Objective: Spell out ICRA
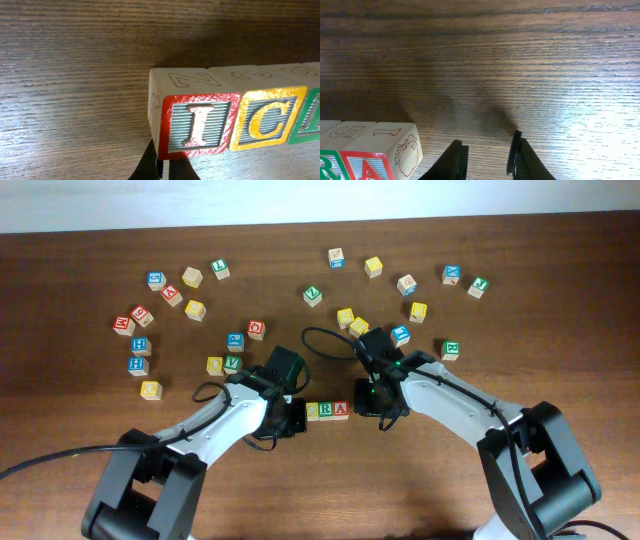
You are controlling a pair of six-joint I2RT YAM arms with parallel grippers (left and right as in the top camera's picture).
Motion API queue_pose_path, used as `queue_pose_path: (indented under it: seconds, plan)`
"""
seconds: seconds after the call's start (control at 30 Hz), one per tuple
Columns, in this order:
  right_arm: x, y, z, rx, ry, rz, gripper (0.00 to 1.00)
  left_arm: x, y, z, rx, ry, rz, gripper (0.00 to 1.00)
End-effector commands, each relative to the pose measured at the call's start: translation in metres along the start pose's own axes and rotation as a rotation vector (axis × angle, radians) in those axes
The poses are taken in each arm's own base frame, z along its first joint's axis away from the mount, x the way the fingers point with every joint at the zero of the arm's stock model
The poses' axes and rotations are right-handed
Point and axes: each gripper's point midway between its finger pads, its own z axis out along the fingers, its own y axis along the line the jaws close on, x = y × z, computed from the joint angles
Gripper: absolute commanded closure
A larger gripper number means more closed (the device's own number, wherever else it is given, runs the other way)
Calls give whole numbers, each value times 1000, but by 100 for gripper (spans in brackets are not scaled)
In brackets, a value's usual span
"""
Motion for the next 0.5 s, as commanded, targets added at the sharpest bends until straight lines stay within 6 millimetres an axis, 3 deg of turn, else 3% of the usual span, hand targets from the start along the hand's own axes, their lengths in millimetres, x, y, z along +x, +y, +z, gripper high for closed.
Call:
queue_pose_path:
  seconds: [0.0,0.13,0.37,0.47]
  plan:
    - [0,-1,1,13,-8,0,78,-3,-1,1,-7,-8,-8,100]
    - [0,-1,1,13,-8,0,78,0,-7,1,28,13,-7,100]
    - [0,-1,1,13,-8,0,78,20,-38,1,136,83,47,100]
    - [-1,-1,1,11,-11,0,78,13,-43,3,116,27,84,100]
